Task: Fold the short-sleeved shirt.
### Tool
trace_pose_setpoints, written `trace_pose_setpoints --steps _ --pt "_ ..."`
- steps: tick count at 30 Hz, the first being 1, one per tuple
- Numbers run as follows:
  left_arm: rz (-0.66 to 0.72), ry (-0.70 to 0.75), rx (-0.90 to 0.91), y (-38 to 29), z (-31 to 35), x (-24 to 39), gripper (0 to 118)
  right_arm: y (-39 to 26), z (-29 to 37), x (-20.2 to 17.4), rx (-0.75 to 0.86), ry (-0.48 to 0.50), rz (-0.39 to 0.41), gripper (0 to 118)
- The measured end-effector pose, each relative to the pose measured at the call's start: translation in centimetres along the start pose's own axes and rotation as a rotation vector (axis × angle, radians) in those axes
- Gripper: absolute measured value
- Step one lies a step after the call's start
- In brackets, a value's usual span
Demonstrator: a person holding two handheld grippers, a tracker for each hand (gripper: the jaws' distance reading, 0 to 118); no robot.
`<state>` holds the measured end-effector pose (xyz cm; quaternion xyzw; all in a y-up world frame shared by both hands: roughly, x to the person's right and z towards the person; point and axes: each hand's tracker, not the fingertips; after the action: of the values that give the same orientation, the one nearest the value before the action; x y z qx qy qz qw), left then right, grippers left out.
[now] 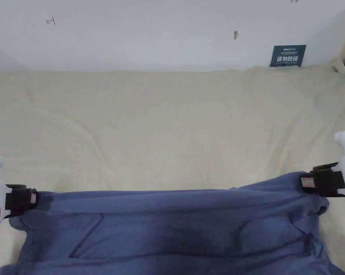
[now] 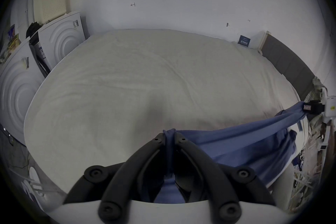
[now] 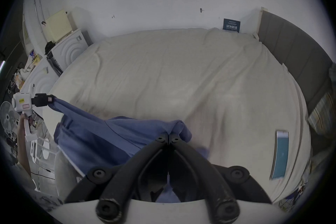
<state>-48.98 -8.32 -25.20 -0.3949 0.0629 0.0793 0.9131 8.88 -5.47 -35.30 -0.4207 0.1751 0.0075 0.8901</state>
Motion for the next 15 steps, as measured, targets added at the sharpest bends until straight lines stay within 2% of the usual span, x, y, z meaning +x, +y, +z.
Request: trace_pose_setpoints --steps 2,6,9,12,14,15 --pt "0.008 0.005 -0.003 -3.0 1.5 0.0 8 -3.8 1.2 -0.1 -0.007 0.023 -0.010 0" --pt "0.049 -0.030 -0.055 -8.3 1.7 -0.7 8 -10.7 0.9 0.6 -0.077 0.025 -0.103 0" --pt "0.098 -0.040 -0.138 -11.4 0.2 -1.3 8 -14.3 -0.7 0.8 -0.156 0.013 -0.131 0" --pt "0.097 -0.056 -0.119 -13.2 -0.9 -2.0 10 -16.2 -1.7 0.7 -0.143 0.015 -0.130 0" --pt "0.173 -0.038 -0.116 -13.7 -1.2 -2.4 30 -16.4 -1.7 0.4 -0.133 0.027 -0.132 2" --pt "0.175 -0.043 -0.107 -13.7 -0.9 -2.4 41 -16.4 -1.6 0.3 -0.121 0.019 -0.136 10"
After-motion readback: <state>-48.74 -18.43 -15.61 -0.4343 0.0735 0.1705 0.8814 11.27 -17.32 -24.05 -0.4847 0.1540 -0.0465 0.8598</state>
